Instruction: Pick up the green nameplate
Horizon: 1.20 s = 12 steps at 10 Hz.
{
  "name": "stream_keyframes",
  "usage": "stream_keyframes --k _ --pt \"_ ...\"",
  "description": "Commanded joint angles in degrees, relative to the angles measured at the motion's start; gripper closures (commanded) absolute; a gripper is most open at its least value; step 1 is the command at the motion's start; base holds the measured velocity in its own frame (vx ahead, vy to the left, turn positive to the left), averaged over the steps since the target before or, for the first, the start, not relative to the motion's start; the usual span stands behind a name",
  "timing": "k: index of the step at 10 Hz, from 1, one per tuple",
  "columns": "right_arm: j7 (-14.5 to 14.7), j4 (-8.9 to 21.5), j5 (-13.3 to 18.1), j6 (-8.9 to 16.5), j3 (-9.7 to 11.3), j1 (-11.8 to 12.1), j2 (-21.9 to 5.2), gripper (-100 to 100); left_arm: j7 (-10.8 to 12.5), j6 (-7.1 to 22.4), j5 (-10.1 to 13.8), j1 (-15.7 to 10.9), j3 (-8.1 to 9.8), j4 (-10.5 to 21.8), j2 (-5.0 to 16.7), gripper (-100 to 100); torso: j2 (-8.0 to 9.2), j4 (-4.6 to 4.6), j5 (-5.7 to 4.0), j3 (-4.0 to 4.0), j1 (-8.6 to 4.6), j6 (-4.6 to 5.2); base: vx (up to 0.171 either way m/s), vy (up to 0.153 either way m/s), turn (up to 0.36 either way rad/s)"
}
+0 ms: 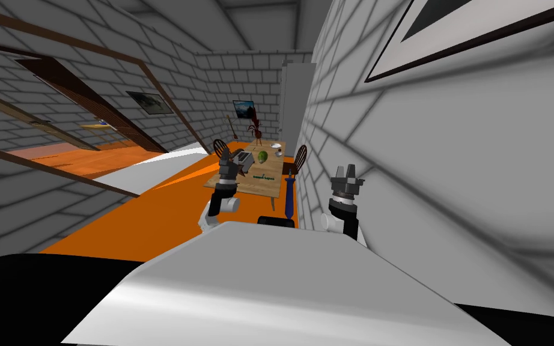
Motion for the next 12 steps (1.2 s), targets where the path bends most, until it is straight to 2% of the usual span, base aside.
stream_keyframes --k 1,2,3,4,5,6,7,8,9,10,11,12 --pt "0.0 0.0 0.0 0.0 0.0 0.0 0.0 0 0.3 2.4 0.1 -0.9 0.21 1.0 0.3 -100 0.0 0.0 0.0 0.0 0.0 0.0 -0.018 0.02 -0.039" --pt "0.0 0.0 0.0 0.0 0.0 0.0 0.0 0 0.8 4.3 0.4 -2.4 0.63 2.6 0.7 -100 0.0 0.0 0.0 0.0 -0.01 -0.01 -0.019 0.018 -0.077" --pt "0.0 0.0 0.0 0.0 0.0 0.0 0.0 0 0.8 5.1 0.4 -2.4 0.63 2.6 0.7 -100 0.0 0.0 0.0 0.0 -0.02 0.0 -0.014 0.016 -0.044" --pt "0.0 0.0 0.0 0.0 0.0 0.0 0.0 0 1.3 6.9 0.7 -3.9 1.05 4.4 1.0 -100 -0.01 0.0 -0.01 0.0 -0.03 -0.02 -0.016 0.018 -0.094" --pt "0.0 0.0 0.0 0.0 0.0 0.0 0.0 0 1.3 7.9 0.7 -3.9 1.05 4.4 1.0 -100 -0.01 0.0 -0.01 0.0 -0.02 0.0 -0.015 0.02 -0.043" --pt "0.0 0.0 0.0 0.0 0.0 0.0 0.0 0 1.7 9.9 1.0 -5.5 1.47 6.3 1.2 -100 -0.01 0.0 0.0 0.0 -0.02 -0.02 -0.016 0.018 -0.09" --pt "0.0 0.0 0.0 0.0 0.0 0.0 0.0 0 1.7 10.9 1.0 -5.5 1.47 6.3 1.2 -100 -0.01 0.0 -0.01 -0.01 -0.02 0.0 -0.013 0.019 -0.043" --pt "0.0 0.0 0.0 0.0 0.0 0.0 0.0 0 2.2 13.0 1.2 -7.2 1.88 8.2 1.4 -100 -0.01 0.0 -0.01 0.0 -0.03 -0.02 -0.016 0.023 -0.069" --pt "0.0 0.0 0.0 0.0 0.0 0.0 0.0 0 2.2 13.9 1.2 -7.2 1.88 8.2 1.4 -100 -0.01 0.0 0.0 -0.01 -0.01 0.0 -0.017 0.02 -0.054" --pt "0.0 0.0 0.0 0.0 0.0 0.0 0.0 0 2.7 16.1 1.5 -8.9 2.28 10.3 1.5 -100 -0.01 0.0 0.0 -0.01 -0.02 -0.02 -0.016 0.026 -0.152" --pt "0.0 0.0 0.0 0.0 0.0 0.0 0.0 0 2.7 17.0 1.5 -8.9 2.28 10.3 1.5 -100 -0.02 0.0 0.0 -0.01 0.0 -0.02 -0.012 0.022 0.001" --pt "0.0 0.0 0.0 0.0 0.0 0.0 0.0 0 3.1 19.1 1.8 -10.6 2.65 12.4 1.5 -100 -0.02 0.0 0.0 -0.01 -0.01 -0.03 -0.011 0.023 -0.1"
